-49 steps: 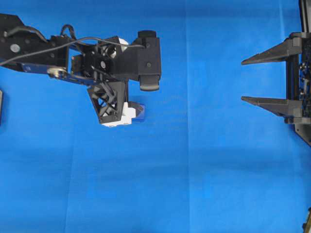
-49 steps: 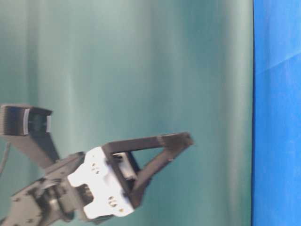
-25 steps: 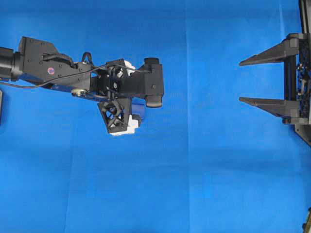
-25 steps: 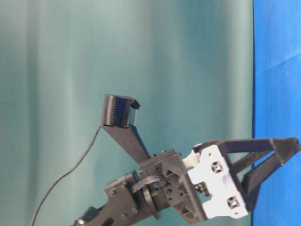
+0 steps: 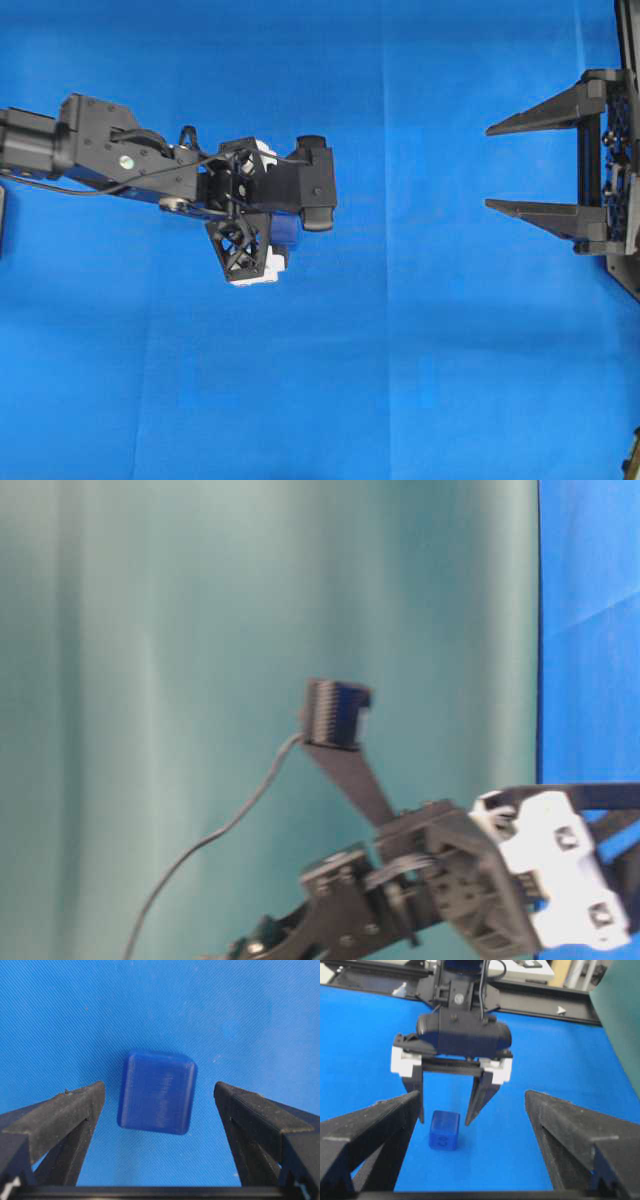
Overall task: Handover the blue block to the right arm after grasping it with the left arm, then place it in the designated position.
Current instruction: 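Lower the left gripper around the blue cube and close on it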
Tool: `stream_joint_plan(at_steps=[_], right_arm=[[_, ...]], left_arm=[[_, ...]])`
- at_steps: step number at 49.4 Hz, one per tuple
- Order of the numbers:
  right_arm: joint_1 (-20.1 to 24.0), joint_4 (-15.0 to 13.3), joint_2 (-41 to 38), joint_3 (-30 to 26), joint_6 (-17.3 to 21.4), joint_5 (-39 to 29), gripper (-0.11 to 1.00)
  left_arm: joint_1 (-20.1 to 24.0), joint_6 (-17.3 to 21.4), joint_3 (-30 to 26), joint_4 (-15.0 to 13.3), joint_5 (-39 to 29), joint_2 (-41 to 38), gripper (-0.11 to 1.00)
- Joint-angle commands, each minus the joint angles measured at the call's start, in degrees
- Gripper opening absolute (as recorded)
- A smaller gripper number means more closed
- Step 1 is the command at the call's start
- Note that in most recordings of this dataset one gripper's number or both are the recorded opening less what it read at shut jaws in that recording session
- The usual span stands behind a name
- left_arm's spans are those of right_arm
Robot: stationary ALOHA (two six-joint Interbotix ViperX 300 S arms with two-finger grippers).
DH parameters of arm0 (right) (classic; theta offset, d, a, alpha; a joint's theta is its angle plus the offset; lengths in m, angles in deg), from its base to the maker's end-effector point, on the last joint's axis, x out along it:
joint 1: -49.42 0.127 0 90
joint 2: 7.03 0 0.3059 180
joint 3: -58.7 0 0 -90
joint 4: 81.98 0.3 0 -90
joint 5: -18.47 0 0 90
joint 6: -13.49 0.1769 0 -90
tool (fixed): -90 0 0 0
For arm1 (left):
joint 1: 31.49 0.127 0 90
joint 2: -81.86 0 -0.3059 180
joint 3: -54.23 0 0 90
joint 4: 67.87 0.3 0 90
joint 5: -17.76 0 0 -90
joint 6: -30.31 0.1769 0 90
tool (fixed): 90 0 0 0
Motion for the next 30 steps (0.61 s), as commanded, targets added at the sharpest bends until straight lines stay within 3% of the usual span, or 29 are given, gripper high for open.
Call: stream_joint_plan(at_steps=[1,30], right_arm=[[-0.18,0.18,-0.35,-1.23,0.09,0.53,0.98],[-0.44,0.18,-0.35,-1.23,0.09,0.53,0.98]], left_arm=[[-0.09,0.18,-0.62,0.09,0.7,-0.35,0.93],[-0.09,0.18,-0.88,0.35,3.25,-4.04,0.92]])
